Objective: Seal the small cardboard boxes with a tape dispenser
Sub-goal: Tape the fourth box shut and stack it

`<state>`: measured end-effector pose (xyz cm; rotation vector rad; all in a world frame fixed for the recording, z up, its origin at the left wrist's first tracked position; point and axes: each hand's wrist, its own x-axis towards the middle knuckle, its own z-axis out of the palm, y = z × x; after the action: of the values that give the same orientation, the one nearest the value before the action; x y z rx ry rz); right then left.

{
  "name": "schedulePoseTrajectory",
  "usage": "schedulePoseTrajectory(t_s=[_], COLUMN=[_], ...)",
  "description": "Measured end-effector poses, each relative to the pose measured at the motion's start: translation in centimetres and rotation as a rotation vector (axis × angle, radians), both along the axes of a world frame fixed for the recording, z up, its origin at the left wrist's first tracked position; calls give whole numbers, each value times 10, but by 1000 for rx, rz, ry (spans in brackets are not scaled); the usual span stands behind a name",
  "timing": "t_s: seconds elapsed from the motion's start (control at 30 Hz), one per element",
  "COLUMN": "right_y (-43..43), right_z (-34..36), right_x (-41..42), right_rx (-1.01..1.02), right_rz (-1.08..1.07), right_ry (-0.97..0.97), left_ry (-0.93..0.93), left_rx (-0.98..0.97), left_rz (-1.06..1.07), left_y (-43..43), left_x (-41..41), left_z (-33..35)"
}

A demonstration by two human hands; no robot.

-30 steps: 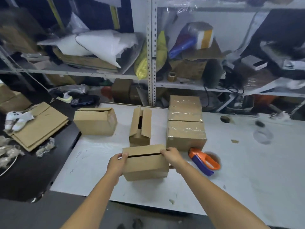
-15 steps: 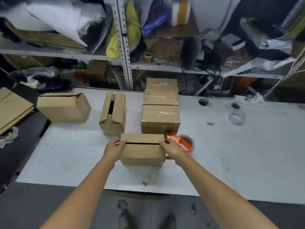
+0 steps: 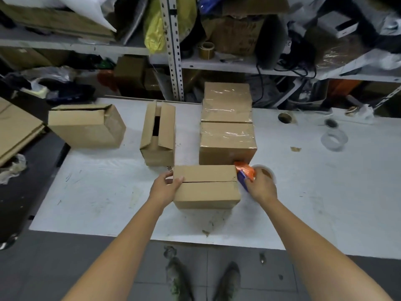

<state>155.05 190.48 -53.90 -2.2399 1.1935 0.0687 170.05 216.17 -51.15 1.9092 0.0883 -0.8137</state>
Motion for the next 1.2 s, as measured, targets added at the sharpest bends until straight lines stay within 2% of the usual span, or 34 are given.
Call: schedulePoseTrajectory(t_s=[0.23,0.37,0.43,0.57,0.63,0.7,0.8,0.9,1.0,1.2], right_y=[2,-6,-7,-17,-19,-18,-17,-12,1,13], right_z=[-30,-16,5,58,86,112,144,162,166,158], right_x=[12,2,-8,-31,-38,-40,-33,-20,-6,21], right_rx=[-102,-79,-67,136,204,165,90,211,272,203], right_rz=[115,270,227,-100,-125,-58,149,363,509,685], right_ry=[198,206,136,-176,-238,-249,-157,-36,52,156], left_ry=[33,53,65,89,98,107,104,90,76,114], left_rx=[-14,-16,-16,-27,-35,-48,-51,-44,-22,-5], left_rz=[-31,-13,-14,-53,-59,-65,-89,-102,-117,-197], left_y=[3,0,-3,-15,-21,-28,-38,-44,-45,-41], left_x=[5,2,1,-7,-12,-16,-22,-24,-21,-16], left_z=[-6,-1,2,6,5,2,0,0,2,18])
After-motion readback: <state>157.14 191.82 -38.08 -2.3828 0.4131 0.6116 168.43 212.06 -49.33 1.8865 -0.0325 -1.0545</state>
